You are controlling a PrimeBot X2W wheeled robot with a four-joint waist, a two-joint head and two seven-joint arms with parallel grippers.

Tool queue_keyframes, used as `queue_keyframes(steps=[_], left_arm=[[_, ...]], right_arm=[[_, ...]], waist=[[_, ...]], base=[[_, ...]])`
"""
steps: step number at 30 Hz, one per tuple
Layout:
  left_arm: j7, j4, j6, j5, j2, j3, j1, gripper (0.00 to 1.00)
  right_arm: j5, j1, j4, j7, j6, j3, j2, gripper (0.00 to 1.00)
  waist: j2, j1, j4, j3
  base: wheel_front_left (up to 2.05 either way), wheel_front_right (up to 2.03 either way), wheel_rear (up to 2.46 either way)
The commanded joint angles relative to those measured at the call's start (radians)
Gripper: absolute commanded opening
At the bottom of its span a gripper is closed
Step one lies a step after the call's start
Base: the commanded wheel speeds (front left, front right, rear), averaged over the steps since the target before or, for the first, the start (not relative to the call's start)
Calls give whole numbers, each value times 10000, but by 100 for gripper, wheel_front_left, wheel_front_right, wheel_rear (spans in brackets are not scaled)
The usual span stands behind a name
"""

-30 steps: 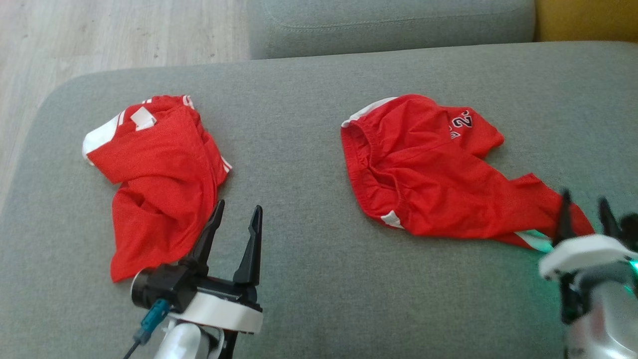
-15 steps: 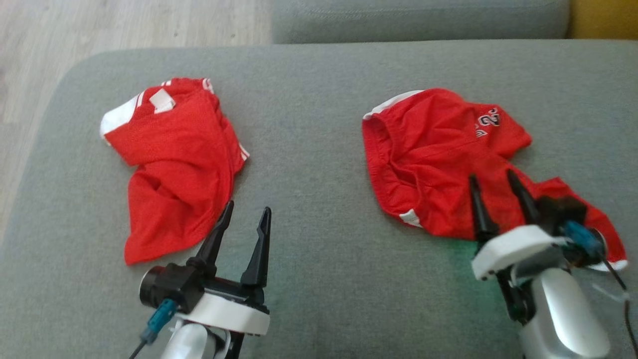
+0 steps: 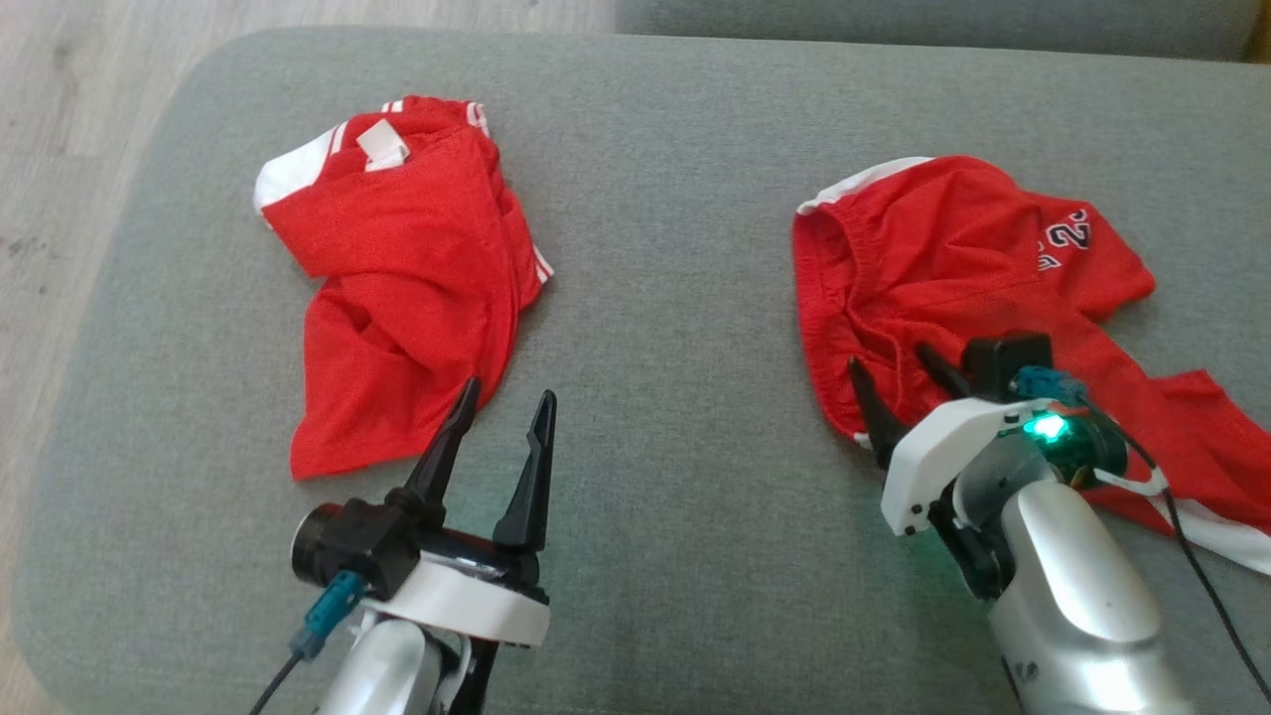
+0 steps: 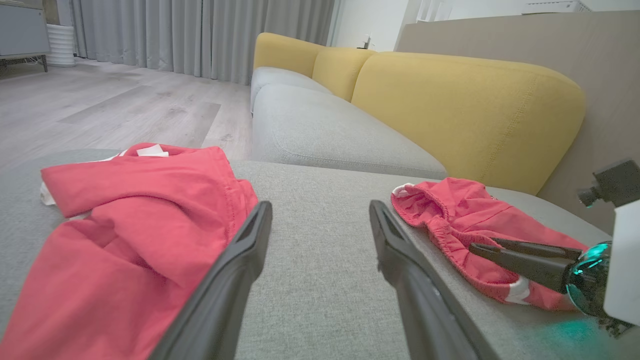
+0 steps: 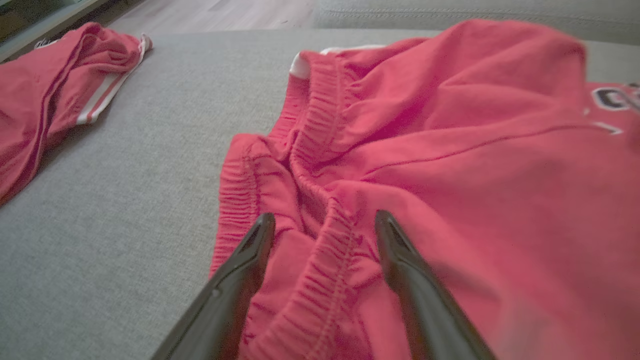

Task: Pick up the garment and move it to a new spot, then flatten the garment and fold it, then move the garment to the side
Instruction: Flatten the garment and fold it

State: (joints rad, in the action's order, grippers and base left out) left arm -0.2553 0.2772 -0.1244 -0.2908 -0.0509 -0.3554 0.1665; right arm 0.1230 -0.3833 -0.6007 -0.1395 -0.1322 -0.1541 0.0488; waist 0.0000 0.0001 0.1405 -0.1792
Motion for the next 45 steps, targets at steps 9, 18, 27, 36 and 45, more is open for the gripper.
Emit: queue_keyframes(steps=[9, 18, 27, 36, 45], left_arm=[[-65, -238, 12, -93, 7, 267, 348, 100], [-65, -181, 15, -79, 7, 299, 375, 100], [-65, -178, 16, -75, 7, 340, 396, 100], [-65, -139, 5, -75, 7, 287, 536, 100], [-65, -106, -1, -65, 7, 343, 542, 100]], right_arm=[[100, -660, 358, 596, 15, -183, 14, 0], [433, -905, 1194, 835, 15, -681, 14, 0], [709, -890, 1941, 316, 15, -1522, 14, 0], [-38, -1863, 371, 529, 15, -1536, 14, 100], [371, -2125, -491, 2033, 15, -1683, 14, 100]], waist=[[0, -1, 87, 18], [0, -1, 38, 58], [0, -1, 63, 18], [0, -1, 135, -118], [0, -1, -31, -15]], base=[[0, 0, 0], [0, 0, 0], [0, 0, 0], [0, 0, 0], [0, 0, 0]])
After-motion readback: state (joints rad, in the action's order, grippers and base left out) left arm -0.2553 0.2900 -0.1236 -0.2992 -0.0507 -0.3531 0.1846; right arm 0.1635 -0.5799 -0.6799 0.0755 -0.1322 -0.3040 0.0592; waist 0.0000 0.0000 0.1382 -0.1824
